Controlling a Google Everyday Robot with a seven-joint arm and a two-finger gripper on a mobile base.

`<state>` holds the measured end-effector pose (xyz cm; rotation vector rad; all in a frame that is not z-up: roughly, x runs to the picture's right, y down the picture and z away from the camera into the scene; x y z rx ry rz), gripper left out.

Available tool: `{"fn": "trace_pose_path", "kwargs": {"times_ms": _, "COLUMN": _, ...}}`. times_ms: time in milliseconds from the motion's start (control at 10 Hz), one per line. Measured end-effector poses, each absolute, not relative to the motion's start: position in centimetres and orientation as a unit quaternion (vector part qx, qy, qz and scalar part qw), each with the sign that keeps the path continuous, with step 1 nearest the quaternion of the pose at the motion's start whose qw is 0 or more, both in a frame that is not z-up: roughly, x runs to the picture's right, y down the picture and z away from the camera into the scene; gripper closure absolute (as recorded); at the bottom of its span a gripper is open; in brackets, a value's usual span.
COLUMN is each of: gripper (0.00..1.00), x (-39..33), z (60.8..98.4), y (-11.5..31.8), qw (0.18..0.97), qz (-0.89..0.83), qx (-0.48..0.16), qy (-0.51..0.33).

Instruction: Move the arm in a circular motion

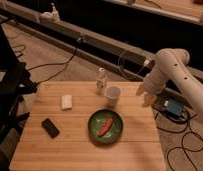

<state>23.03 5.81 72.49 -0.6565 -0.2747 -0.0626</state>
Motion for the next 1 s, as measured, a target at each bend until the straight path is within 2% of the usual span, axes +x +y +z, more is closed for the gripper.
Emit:
{"fn": "trace_pose_path", "kwargs": {"times_ms": 500, "gripper": 0.98, "x": 23.1, "z": 72.5, "y": 5.8, "qw": 0.937, "qz": -0.030, "qx": -0.321, "qy": -0.134}}
{"fn": "trace_pose_path", "kwargs": {"times_ms": 800, "gripper": 1.00, "x": 23.5, "z": 72.8, "y": 5.5, "qw": 0.939, "qz": -0.027, "qx": -0.318, "qy": -0.130}}
{"fn": "trace_pose_path", "kwargs": {"times_ms": 1000, "gripper": 1.00, "x": 25.2, "z": 75.7, "y": 2.7, "qw": 0.951, "qz": -0.024, "qx": -0.291, "qy": -0.105}}
